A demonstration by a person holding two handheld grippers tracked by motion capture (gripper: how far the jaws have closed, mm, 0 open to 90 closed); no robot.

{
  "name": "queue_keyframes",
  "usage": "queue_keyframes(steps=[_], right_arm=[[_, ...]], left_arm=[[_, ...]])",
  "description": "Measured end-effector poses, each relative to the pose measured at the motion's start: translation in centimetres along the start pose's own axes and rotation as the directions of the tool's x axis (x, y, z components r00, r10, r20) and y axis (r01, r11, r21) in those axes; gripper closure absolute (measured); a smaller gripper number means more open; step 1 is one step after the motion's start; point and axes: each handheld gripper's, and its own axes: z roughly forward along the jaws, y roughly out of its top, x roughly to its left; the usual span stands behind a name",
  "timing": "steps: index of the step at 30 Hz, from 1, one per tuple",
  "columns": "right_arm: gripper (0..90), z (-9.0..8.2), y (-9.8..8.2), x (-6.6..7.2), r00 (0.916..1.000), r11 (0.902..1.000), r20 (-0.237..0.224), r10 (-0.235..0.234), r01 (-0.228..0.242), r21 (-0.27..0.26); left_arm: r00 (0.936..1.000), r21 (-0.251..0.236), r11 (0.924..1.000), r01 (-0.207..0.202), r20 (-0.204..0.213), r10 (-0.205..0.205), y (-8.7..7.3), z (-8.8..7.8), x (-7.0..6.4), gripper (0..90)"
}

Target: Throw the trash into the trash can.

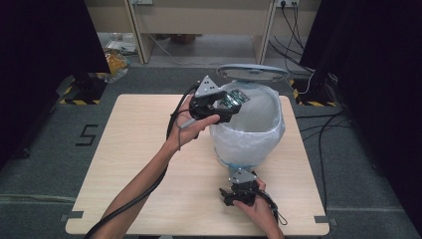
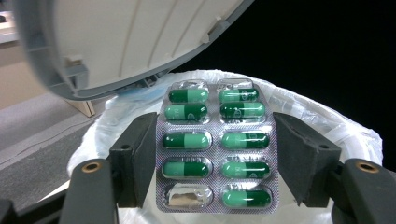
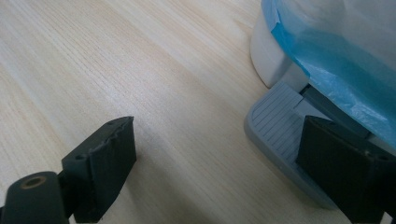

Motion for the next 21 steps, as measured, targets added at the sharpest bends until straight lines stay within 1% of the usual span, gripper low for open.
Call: queue_keyframes(steps=[6, 11, 13, 15, 17, 19, 21], right_arm=[[11.9, 0.0, 0.0, 0.0, 1.0, 1.0, -0.001, 0.0, 0.0, 0.0], [11.9, 0.0, 0.0, 0.0, 1.0, 1.0, -0.001, 0.0, 0.0, 0.0], [11.9, 0.0, 0.0, 0.0, 1.0, 1.0, -0.001, 0.0, 0.0, 0.0], [11.9, 0.0, 0.0, 0.0, 1.0, 1.0, -0.001, 0.0, 0.0, 0.0], [11.9, 0.0, 0.0, 0.0, 1.0, 1.0, -0.001, 0.0, 0.0, -0.001], [11.9, 0.0, 0.0, 0.0, 1.0, 1.0, -0.001, -0.001, 0.001, -0.001], [11.9, 0.0, 0.0, 0.0, 1.0, 1.0, 0.0, -0.001, 0.001, 0.001]], left_arm=[[0.9999, 0.01, 0.9999, -0.004, 0.013, 0.004, -0.1, 0.9, -0.6, 33.9], [0.9997, 0.012, 0.9999, 0.012, 0.019, -0.012, 0.0, 1.5, -0.7, 33.9], [0.9997, 0.015, 0.9998, 0.011, 0.022, -0.011, 0.0, 1.7, -0.8, 33.8], [0.9999, 0.014, 0.9999, 0.008, 0.01, -0.008, 0.1, 1.9, -0.8, 33.7], [0.9997, 0.011, 0.9998, 0.019, 0.012, -0.019, 0.0, 2.1, -0.6, 31.5], [0.9994, 0.008, 0.9996, 0.028, 0.018, -0.028, -0.1, 2.1, -0.4, 25.3], [0.9994, 0.0, 0.9994, 0.034, 0.012, -0.034, -0.2, 2.0, -0.2, 21.5]])
